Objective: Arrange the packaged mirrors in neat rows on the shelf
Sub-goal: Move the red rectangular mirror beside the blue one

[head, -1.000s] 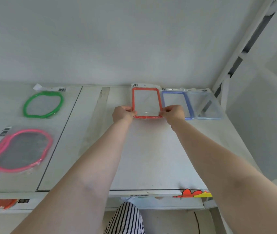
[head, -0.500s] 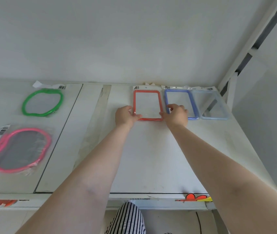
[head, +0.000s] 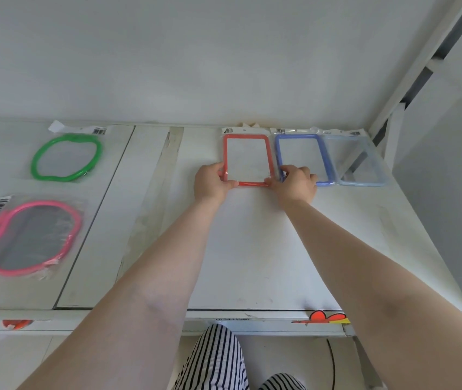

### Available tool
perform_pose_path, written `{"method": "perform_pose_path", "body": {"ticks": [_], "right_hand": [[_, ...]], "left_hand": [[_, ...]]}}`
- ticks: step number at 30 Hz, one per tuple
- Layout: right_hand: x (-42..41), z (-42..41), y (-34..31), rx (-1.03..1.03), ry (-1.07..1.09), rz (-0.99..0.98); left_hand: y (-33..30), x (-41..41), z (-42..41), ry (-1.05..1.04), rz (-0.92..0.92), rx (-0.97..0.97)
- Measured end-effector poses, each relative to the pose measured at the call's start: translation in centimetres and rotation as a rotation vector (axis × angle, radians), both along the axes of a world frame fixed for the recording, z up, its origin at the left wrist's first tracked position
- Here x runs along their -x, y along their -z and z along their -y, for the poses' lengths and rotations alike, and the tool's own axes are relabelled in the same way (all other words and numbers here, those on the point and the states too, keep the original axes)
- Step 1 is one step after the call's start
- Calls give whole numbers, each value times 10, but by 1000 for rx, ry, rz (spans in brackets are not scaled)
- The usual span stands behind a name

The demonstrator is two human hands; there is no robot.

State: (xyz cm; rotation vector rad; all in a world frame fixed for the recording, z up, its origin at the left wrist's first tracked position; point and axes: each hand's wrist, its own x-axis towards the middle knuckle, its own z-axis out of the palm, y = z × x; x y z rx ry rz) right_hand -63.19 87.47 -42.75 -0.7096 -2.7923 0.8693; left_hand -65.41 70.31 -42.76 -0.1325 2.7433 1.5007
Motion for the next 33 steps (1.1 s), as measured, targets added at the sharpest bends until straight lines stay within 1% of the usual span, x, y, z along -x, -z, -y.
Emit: {"method": "perform_pose_path", "body": {"ticks": [12, 16, 20, 25, 27, 29, 33], "right_hand": [[2, 0, 0, 5, 4, 4], [-2, -2, -6, 20, 6, -6], [-17, -2, -21, 9, -21, -9], [-59, 15, -48, 9, -159, 43], [-78, 30, -57, 47, -224, 72], [-95, 48, -65, 81, -298, 98], [-121, 89, -81, 10, -510, 103]], "left_hand": [[1, 2, -3, -8, 3, 28], [-3, 2, -2, -38, 36, 92], [-19, -13, 4, -10, 31, 236], [-55, -64, 31, 126, 20, 480], [-66, -87, 49, 171, 32, 563], [-75, -108, 68, 191, 63, 615], [-90, -140, 107, 197, 108, 678]]}}
